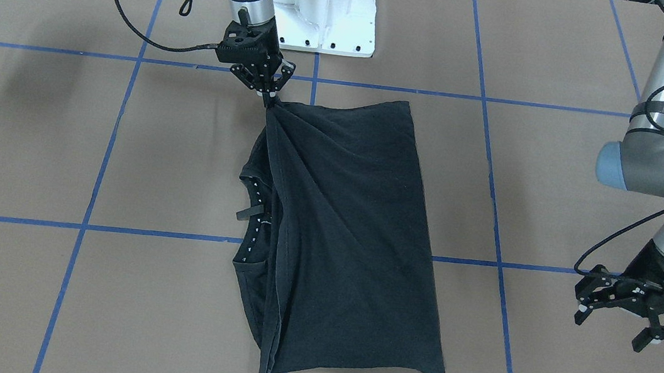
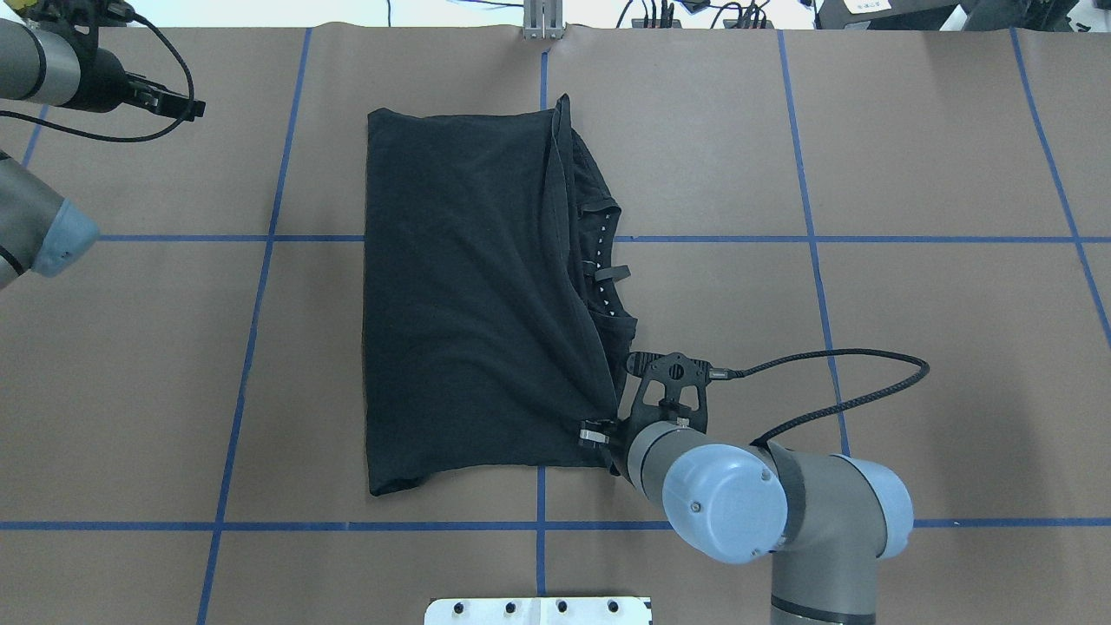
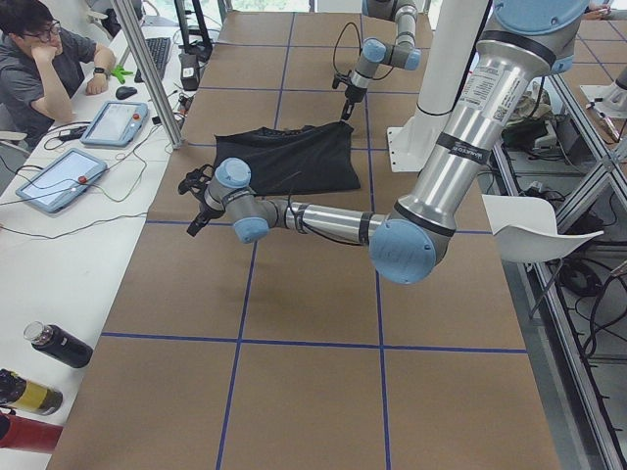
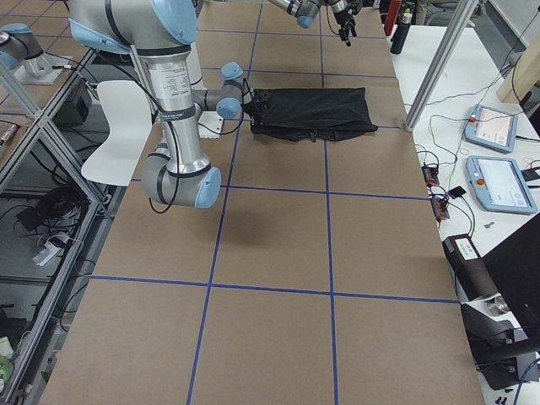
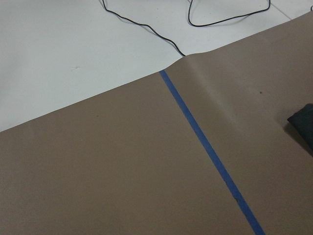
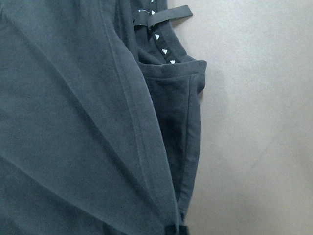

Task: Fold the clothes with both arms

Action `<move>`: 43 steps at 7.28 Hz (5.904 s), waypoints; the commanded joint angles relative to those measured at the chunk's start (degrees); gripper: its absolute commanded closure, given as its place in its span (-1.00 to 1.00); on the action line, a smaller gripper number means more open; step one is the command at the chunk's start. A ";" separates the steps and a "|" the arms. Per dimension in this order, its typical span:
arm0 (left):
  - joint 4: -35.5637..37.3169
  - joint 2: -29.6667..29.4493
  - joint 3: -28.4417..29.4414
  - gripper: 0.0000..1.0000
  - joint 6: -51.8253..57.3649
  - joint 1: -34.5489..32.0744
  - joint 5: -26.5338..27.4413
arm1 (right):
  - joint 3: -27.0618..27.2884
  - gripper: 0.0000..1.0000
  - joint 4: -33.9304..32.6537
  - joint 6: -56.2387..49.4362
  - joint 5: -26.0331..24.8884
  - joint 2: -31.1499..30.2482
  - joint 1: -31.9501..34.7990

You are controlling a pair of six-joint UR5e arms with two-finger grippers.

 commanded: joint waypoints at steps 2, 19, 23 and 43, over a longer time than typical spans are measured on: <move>0.00 0.00 0.00 -1.00 0.00 0.03 0.01 | 1.41 -0.45 -0.07 1.44 -4.11 -1.97 -3.43; 18.81 17.94 -42.45 -1.00 -54.41 50.12 25.50 | 3.16 -1.00 0.81 -11.92 13.91 -5.66 16.69; 21.34 16.27 -42.36 -0.66 -54.41 53.11 25.50 | 3.08 -1.00 0.81 -11.92 13.91 -5.57 16.69; 21.71 16.09 -42.19 1.00 -54.50 52.94 25.06 | 1.41 -1.00 0.90 -10.52 9.97 -4.52 13.28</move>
